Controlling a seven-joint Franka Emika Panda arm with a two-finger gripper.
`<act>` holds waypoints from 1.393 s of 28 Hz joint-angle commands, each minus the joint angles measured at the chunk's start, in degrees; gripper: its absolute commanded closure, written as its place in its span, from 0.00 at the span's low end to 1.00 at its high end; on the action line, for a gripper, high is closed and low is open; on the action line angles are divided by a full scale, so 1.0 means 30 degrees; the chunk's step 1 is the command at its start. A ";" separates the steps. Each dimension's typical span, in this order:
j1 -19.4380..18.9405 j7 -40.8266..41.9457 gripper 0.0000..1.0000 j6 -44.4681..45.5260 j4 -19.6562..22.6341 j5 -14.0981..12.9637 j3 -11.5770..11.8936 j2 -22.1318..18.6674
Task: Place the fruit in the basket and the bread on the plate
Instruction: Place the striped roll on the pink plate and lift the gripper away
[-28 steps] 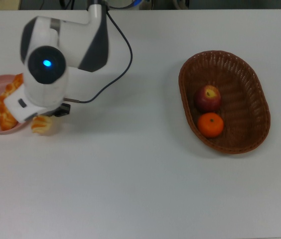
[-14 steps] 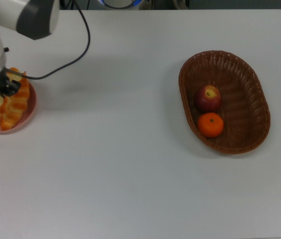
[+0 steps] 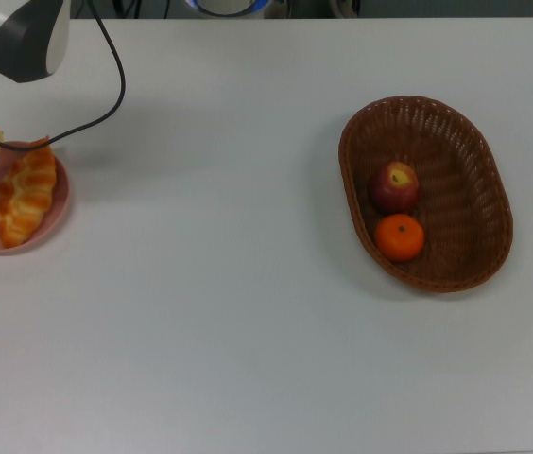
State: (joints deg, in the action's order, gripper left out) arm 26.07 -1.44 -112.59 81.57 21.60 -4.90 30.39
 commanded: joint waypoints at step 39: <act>-0.4062 0.1153 0.00 0.1730 0.0173 -0.6994 -0.0036 -0.5413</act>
State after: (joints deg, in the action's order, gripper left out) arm 13.32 1.05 -108.36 80.98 3.05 -5.82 14.78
